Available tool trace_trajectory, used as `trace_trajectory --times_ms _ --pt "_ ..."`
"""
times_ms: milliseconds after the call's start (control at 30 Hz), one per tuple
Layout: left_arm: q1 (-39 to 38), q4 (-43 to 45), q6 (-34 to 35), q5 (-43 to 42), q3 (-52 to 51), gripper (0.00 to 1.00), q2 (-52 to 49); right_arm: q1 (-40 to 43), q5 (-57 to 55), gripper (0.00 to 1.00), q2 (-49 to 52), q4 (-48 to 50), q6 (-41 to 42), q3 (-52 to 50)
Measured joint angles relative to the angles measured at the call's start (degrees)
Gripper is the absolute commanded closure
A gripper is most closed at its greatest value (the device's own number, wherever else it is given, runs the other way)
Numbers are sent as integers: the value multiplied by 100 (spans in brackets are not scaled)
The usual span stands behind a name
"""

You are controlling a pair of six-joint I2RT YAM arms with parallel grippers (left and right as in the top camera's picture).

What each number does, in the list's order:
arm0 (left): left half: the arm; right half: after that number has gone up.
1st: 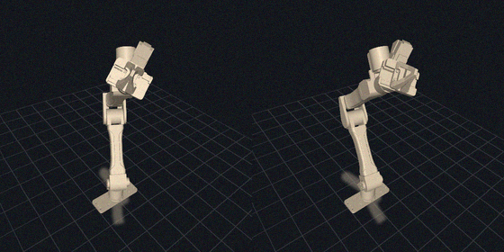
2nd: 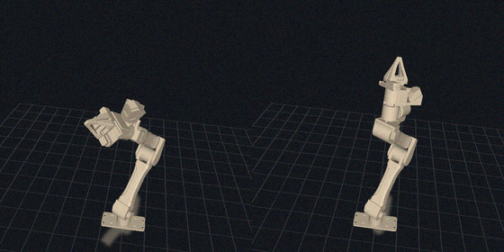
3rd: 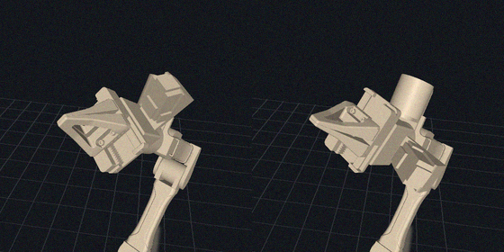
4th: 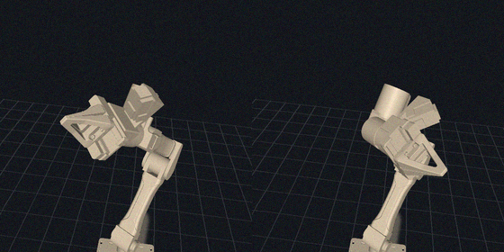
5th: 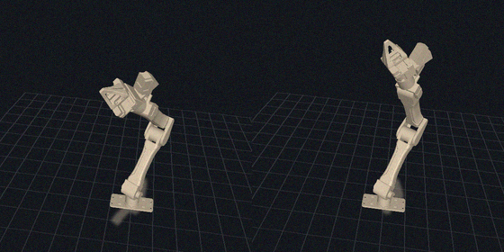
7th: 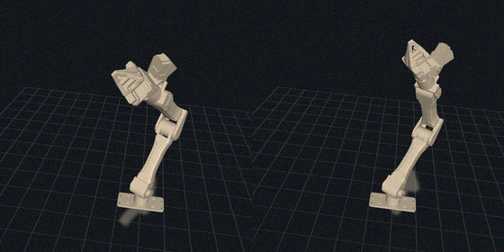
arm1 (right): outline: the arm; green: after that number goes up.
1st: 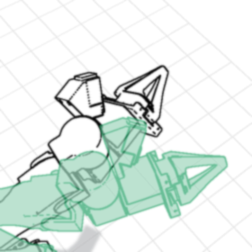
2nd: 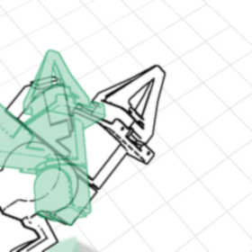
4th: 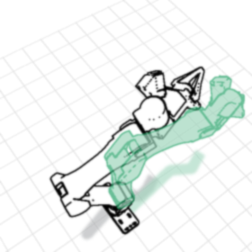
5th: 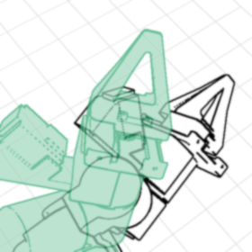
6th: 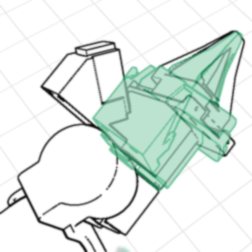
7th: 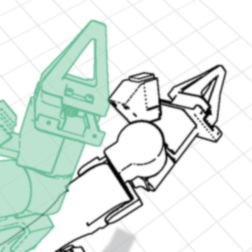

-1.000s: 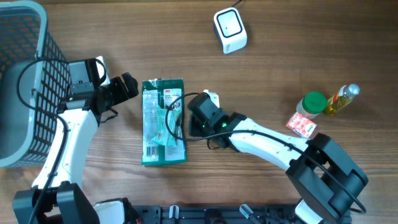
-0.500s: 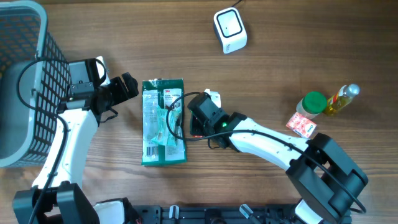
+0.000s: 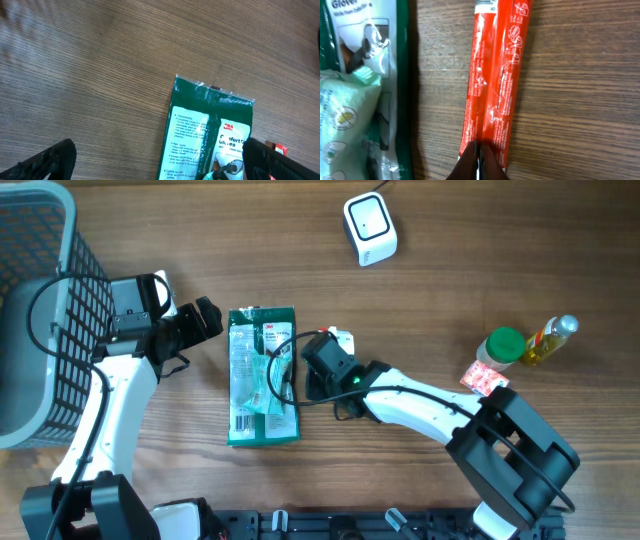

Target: Scan the item barcode

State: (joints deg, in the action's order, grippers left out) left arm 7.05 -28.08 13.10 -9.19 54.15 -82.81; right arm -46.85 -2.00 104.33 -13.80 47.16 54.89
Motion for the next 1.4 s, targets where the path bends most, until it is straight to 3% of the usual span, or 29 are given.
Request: trace_trajectory --times_ms 133,267,333,533,1000,1267,1400 --pt "0 0 0 0 0 0 0 13 0 94 -35 -317 -568 52" --pt "0 0 0 0 0 0 0 151 0 75 -199 -752 -1132 55" --pt "0 0 0 0 0 0 0 247 -2 69 -317 -881 -1458 55" --pt "0 0 0 0 0 0 0 319 144 64 -643 -984 -1985 66" --pt "0 0 -2 4 0 0 0 319 306 70 -188 -1202 -2094 81" --pt "0 0 0 22 0 0 0 319 308 82 -138 -1029 -2138 81" --pt "0 0 0 22 0 0 0 319 345 96 -136 -953 -2153 81"
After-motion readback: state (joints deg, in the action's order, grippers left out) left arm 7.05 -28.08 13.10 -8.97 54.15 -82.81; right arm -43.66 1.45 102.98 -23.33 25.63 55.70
